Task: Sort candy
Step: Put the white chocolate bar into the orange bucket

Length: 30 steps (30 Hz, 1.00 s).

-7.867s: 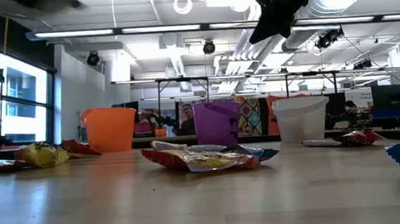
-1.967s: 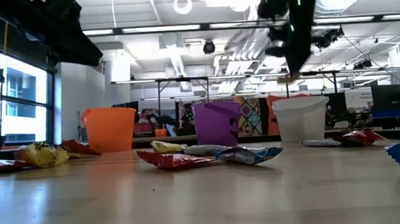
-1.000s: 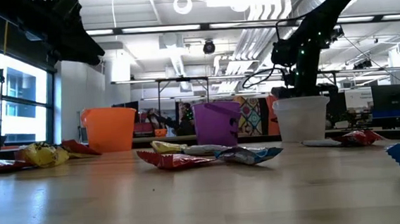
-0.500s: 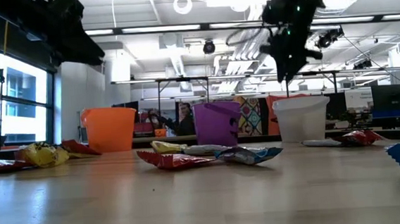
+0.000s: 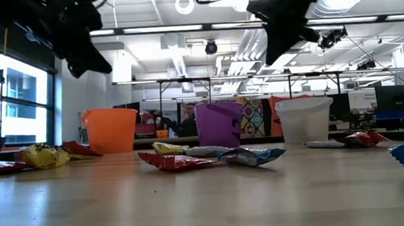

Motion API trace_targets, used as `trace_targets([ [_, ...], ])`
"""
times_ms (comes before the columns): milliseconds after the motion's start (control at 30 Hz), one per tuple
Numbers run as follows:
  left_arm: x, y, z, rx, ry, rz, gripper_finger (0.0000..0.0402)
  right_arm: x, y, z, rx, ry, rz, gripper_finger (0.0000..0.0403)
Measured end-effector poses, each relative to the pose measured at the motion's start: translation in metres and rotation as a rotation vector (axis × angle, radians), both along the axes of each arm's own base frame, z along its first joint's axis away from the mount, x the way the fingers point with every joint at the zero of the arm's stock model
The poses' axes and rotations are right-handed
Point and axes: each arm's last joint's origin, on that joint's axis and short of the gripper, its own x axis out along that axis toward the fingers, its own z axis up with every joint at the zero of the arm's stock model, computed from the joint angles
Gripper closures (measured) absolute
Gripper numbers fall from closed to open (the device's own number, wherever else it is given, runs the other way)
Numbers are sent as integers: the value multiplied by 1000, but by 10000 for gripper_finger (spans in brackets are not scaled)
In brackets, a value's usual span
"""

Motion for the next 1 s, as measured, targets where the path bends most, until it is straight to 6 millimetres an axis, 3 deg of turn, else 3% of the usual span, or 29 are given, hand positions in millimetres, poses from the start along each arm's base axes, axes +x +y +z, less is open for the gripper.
trace_targets([
  [233, 24, -7, -26, -97, 139, -101, 401, -7, 56, -39, 109, -79, 14, 402],
  [367, 38, -14, -36, -180, 162, -120, 401, -17, 87, -55, 185, -146, 133, 402],
  [500, 49, -21, -40, -193, 138, -126, 401, -21, 130, -67, 376, -199, 298, 402],
  [667, 59, -22, -39, -228, 78, -92, 401, -34, 185, -84, 462, -106, 402, 398],
  [800, 61, -22, -40, -239, 67, -78, 401, -38, 215, -93, 512, -36, 454, 357],
  [1000, 61, -22, -39, -219, 61, -78, 401, -34, 237, -117, 451, 78, 512, 245],
])
